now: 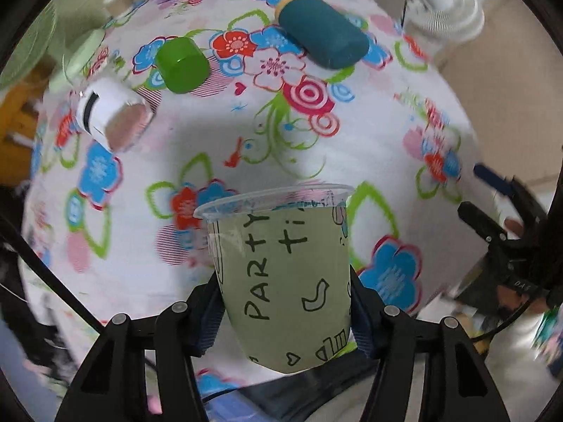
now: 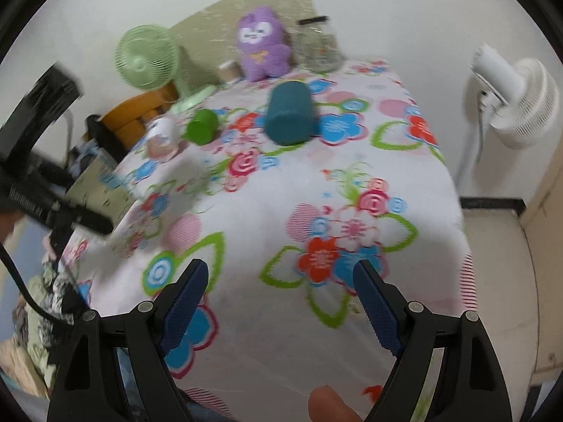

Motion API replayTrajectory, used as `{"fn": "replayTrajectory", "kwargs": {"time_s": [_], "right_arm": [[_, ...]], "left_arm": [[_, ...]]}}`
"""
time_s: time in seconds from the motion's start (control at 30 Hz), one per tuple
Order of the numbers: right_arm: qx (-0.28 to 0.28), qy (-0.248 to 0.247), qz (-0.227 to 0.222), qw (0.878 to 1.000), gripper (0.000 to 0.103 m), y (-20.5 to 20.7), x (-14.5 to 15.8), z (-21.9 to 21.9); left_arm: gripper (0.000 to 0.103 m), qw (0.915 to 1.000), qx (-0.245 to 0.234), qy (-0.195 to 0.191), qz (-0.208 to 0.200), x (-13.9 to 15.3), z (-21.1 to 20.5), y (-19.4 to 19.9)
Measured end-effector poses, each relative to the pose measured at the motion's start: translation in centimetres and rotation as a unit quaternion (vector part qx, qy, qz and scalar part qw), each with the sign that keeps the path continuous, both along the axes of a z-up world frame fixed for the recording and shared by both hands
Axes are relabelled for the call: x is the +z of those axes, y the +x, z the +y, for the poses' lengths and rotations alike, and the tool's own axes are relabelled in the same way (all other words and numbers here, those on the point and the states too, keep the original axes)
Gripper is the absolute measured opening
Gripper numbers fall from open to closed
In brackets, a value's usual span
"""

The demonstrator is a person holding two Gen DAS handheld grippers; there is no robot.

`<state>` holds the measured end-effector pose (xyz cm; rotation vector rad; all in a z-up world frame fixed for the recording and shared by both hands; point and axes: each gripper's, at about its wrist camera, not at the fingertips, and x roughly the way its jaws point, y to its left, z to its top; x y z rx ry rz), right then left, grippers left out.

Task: Flip cup upside down
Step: 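Lift and rotate the cup with the left gripper, turning its rim downward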

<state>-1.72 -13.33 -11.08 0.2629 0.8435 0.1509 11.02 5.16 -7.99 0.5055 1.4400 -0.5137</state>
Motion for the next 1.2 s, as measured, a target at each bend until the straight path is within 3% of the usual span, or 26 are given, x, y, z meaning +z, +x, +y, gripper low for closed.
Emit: {"fn": "replayTrajectory", "kwargs": {"time_s": [0.23,0.37,0.5,0.63,0.67,0.8,0.87,0.97,1.2], "right_arm": [[0.079,-0.007,-0.048,0.996,0.086,-0.9,0.9,3.5],[0.113,-0.014,-0.071,0.991,0.086,-1.7,1.2,5.3],[0.135,-0.014,-0.083,0.987,0.086,-2.1,1.2,6.4],[0.145,-0.018,-0.087,0.985,0.086,-2.3,0.8,7.3],[0.146,-0.018,-0.086,0.985,0.086,-2.2,0.7,7.4],[0.149,-0.010,-0.086,0.985,0.086,-2.5,0.3,7.5],[0.149,-0.008,-0.085,0.985,0.086,-2.6,0.0,7.3],[0.148,-0.005,-0.084,0.985,0.086,-2.4,0.0,7.1],[0.150,-0.002,-0.090,0.985,0.086,-1.9,0.2,7.2]], "left_arm": [[0.063,0.9938,-0.052,0.091,0.037,-0.6,-0.6,0.3],[0.063,0.9827,-0.085,0.151,0.064,-2.5,-1.2,-0.1],[0.063,0.9658,-0.103,0.215,0.102,-4.0,-1.6,0.1],[0.063,0.9356,-0.126,0.300,0.136,-6.0,-1.8,0.2],[0.063,0.9245,-0.135,0.325,0.147,-6.6,-1.8,0.0],[0.064,0.8664,-0.200,0.426,0.168,-9.2,-2.2,-1.7],[0.065,0.8566,-0.222,0.433,0.173,-9.6,-2.8,-2.5],[0.065,0.8537,-0.236,0.429,0.177,-10.0,-4.0,-2.9],[0.066,0.8627,-0.219,0.424,0.169,-10.3,-4.6,-1.7]]}}
